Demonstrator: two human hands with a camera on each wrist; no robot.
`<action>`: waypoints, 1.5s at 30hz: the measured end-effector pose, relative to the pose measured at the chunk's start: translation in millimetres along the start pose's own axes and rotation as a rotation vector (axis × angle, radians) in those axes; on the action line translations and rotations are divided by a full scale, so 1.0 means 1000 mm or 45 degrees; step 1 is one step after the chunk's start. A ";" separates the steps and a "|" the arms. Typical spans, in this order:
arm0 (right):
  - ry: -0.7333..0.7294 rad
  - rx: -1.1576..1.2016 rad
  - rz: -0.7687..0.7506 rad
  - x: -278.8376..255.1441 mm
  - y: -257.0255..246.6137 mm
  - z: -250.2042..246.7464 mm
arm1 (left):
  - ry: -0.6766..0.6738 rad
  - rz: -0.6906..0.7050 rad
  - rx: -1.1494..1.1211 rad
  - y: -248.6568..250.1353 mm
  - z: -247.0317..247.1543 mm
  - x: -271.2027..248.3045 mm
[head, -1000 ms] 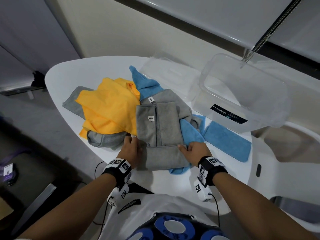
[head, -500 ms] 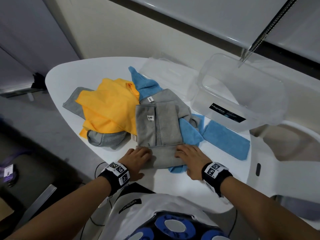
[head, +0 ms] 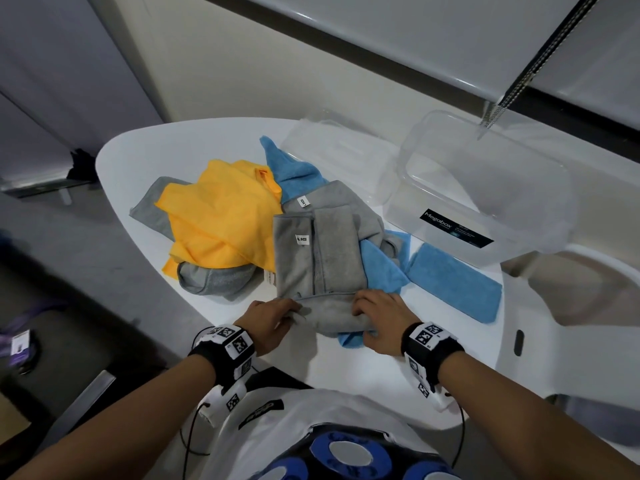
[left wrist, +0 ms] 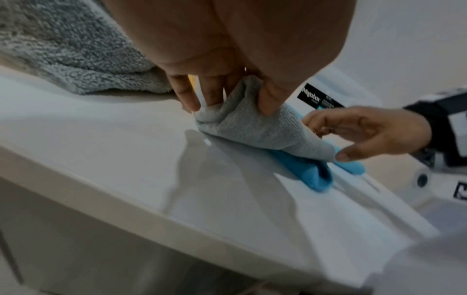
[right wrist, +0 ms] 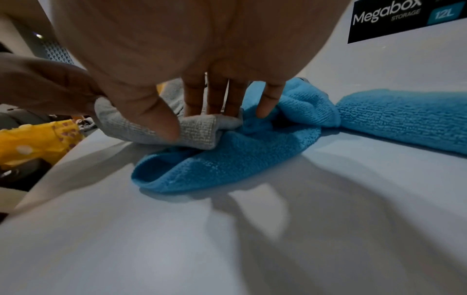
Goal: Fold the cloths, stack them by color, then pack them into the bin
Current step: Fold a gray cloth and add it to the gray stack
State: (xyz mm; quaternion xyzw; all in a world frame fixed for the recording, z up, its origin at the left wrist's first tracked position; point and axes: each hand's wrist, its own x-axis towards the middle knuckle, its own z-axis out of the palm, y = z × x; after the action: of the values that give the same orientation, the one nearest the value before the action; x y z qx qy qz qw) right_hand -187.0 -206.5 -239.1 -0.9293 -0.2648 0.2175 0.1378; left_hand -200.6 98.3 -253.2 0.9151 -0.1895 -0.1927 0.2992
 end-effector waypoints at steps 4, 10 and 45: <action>0.016 -0.068 0.057 0.003 -0.004 0.004 | -0.007 -0.083 -0.159 0.002 -0.006 -0.002; 0.064 0.029 0.076 0.001 -0.006 -0.001 | -0.066 -0.117 -0.099 -0.003 -0.006 -0.008; 0.201 0.636 0.506 0.016 -0.009 -0.007 | -0.003 -0.550 -0.215 -0.018 -0.005 -0.001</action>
State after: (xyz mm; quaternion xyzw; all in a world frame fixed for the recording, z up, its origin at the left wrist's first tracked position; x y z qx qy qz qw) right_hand -175.4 -190.7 -235.3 -0.9142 -0.0052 0.2257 0.3365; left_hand -195.3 115.2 -260.7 0.9060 0.0272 -0.2684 0.3262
